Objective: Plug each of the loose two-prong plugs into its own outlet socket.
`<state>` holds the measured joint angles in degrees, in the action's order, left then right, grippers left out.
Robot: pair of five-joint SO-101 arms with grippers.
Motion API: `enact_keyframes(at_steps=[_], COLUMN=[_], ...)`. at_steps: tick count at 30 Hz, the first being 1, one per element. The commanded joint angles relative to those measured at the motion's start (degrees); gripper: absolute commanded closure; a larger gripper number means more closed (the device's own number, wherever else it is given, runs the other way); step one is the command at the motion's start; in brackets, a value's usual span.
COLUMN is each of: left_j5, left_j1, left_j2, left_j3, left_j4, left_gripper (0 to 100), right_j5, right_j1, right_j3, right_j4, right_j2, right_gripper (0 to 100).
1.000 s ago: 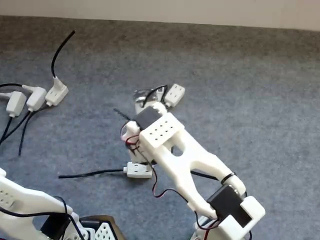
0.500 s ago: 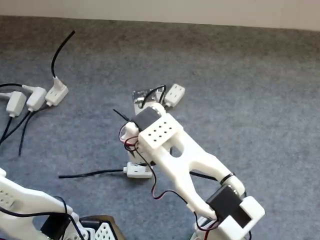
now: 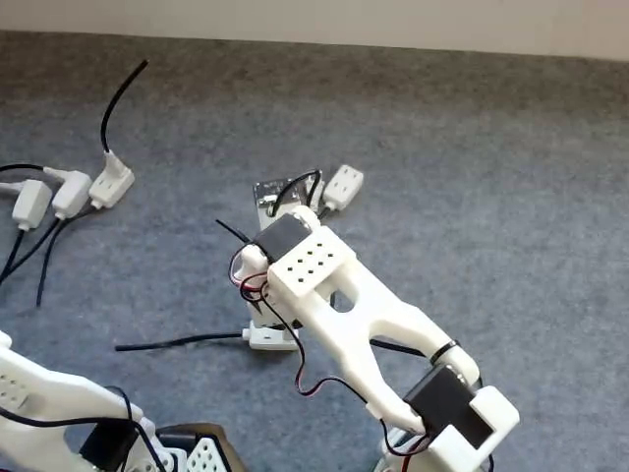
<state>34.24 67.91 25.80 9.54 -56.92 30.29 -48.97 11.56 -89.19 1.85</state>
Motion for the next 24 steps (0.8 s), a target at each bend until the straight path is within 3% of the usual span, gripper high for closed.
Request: enact_keyframes(at_steps=[1,24], left_j5=[-0.2,-0.2], left_j1=[0.5,-0.7], left_j2=[-0.9,-1.1], left_j3=[2.2,2.2], left_j4=[0.1,-0.9], left_gripper=[65,65], right_j5=[-0.7,-1.1], right_j1=[-0.4,-0.5], right_j3=[0.0,11.5], right_j4=[1.4,12.8], right_j2=[0.2,-5.6], right_gripper=[99.3,99.1])
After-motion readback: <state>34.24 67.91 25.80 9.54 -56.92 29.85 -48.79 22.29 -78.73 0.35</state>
